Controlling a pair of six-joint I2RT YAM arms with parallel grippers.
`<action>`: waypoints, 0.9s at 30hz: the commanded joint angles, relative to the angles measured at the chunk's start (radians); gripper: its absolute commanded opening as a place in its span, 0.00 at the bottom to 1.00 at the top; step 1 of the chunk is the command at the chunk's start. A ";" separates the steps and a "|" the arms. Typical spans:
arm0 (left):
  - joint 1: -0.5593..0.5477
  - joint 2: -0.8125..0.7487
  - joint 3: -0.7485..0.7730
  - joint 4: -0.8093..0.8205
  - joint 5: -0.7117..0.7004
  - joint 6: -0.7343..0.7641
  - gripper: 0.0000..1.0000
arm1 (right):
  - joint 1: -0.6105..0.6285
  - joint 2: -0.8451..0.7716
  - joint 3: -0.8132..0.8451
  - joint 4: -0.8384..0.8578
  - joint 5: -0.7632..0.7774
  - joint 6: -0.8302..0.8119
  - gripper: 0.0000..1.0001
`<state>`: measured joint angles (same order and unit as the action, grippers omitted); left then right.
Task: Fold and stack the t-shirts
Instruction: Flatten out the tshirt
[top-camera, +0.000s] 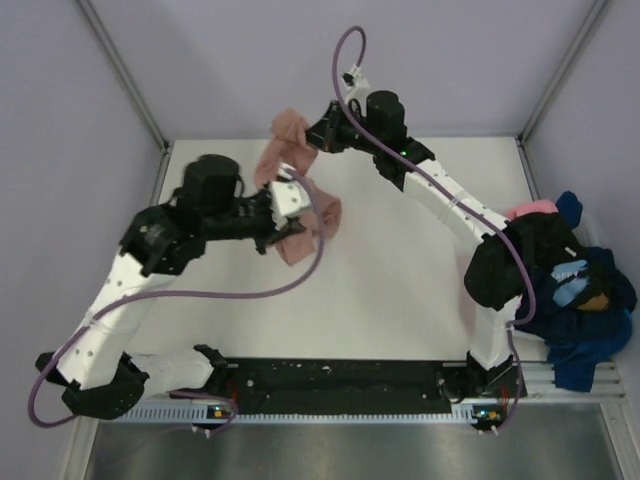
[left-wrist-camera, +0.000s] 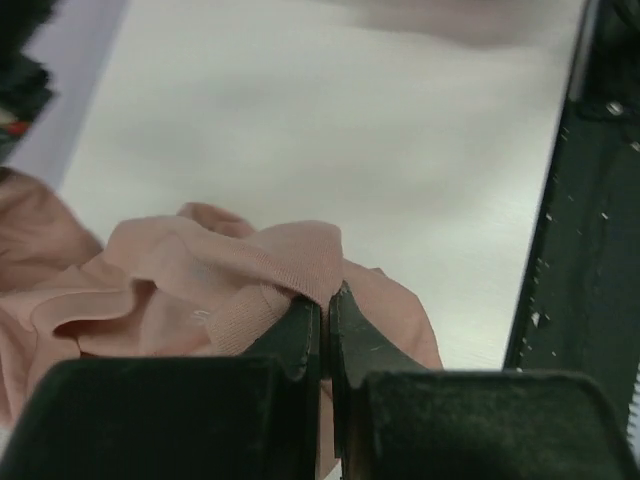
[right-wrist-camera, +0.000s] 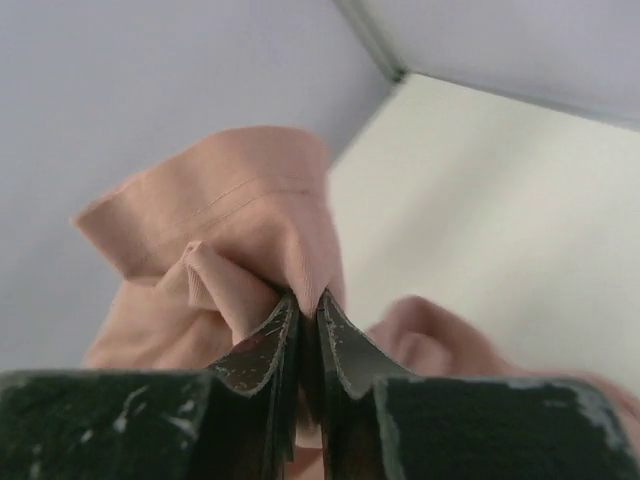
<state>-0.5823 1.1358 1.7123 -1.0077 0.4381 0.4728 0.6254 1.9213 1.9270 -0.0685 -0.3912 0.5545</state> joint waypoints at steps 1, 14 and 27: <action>-0.252 0.129 -0.124 0.073 -0.018 0.072 0.00 | -0.203 -0.051 -0.190 0.027 0.003 0.056 0.13; -0.498 0.555 -0.057 0.110 -0.027 0.196 0.99 | -0.441 -0.415 -0.723 -0.329 0.233 -0.209 0.66; 0.051 0.475 -0.236 0.233 -0.289 -0.100 0.76 | -0.077 -0.697 -1.075 -0.560 0.494 -0.071 0.64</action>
<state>-0.6582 1.5459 1.5345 -0.8276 0.2504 0.5220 0.4385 1.2560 0.9192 -0.4995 -0.0189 0.4061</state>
